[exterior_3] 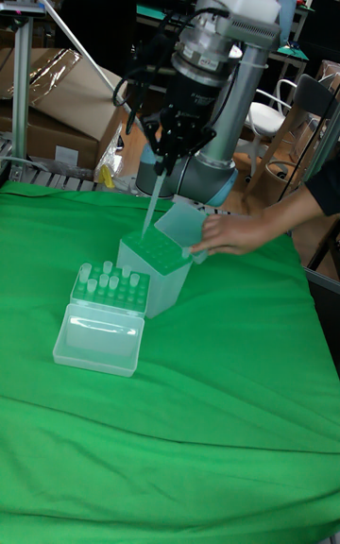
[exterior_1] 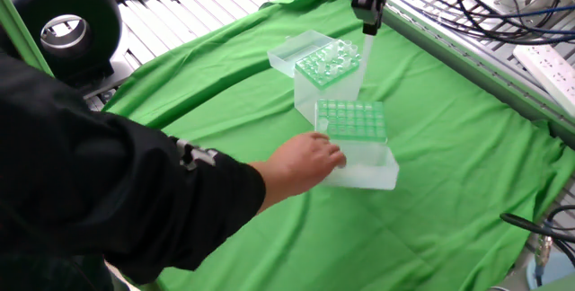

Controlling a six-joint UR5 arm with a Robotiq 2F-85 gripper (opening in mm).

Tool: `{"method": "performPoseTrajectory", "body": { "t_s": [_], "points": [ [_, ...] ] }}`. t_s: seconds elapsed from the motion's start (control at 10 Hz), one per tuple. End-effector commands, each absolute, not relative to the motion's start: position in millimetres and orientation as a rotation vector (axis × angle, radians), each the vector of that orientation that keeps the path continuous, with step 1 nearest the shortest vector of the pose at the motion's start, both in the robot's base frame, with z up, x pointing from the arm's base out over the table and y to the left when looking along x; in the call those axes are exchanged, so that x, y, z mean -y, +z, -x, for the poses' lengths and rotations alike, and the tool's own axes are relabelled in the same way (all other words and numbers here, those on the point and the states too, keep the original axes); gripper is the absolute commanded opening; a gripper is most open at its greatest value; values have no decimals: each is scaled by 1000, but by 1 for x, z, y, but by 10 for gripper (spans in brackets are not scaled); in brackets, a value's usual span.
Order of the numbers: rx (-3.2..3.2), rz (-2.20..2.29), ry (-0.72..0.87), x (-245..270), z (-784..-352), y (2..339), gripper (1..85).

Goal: Insert a large pipette tip into the holder for large pipette tips

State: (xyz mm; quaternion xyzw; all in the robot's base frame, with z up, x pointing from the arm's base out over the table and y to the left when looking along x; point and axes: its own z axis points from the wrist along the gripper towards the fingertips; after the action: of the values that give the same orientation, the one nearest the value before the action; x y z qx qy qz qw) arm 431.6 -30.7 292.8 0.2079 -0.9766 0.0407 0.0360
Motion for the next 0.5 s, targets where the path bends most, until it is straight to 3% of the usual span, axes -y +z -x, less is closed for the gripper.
{"method": "performPoseTrajectory", "body": {
  "t_s": [0.0,0.4],
  "points": [
    [3020,-614,73,29,-440,278,7],
    [3046,-549,79,29,-443,278,7]
  ]
}}
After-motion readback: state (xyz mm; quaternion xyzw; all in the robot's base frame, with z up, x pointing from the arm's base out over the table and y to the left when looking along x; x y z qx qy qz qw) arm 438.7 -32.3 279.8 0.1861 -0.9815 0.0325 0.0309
